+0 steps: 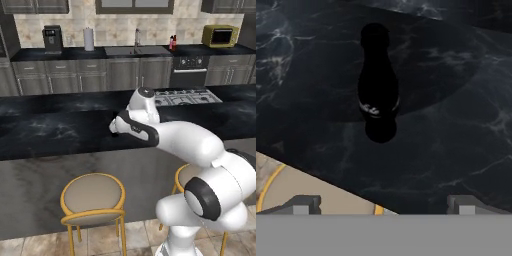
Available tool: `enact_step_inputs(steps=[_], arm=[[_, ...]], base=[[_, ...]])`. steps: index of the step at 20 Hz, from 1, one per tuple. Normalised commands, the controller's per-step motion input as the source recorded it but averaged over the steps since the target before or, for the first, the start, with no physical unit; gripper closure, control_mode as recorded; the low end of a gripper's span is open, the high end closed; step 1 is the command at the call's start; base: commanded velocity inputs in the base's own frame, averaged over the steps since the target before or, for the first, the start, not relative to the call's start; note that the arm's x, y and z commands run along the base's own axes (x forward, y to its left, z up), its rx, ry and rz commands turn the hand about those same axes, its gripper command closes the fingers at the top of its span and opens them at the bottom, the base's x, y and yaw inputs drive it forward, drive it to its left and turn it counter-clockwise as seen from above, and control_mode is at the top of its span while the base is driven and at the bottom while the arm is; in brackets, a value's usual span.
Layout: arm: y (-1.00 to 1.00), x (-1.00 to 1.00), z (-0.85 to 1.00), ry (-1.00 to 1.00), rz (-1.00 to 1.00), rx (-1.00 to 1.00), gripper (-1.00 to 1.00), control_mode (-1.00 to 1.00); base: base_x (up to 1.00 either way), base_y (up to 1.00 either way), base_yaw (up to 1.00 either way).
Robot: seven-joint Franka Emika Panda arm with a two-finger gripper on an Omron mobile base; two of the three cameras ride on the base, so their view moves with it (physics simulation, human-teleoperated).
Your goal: Place the large bottle from the dining counter next to the other large bottle outside the sink, and place the small bottle from the dining counter next to the other small bottle inside the sink.
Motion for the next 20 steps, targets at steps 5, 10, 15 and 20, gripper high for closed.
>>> enact_step_inputs(steps=[5, 10, 15, 20], arm=[[0.2, 0.07, 0.0, 0.0, 0.0, 0.0, -1.0, -1.0], [0.03, 0.08, 0.0, -0.01, 0.0, 0.0, -1.0, -1.0], [0.0, 0.03, 0.0, -0.05, 0.0, 0.0, -1.0, -1.0], [0.05, 0.07, 0.0, -0.07, 0.0, 0.0, -1.0, -1.0]], base=[[0.0, 0.0, 0.0], [0.0, 0.0, 0.0], [0.0, 0.0, 0.0], [0.0, 0.0, 0.0]])
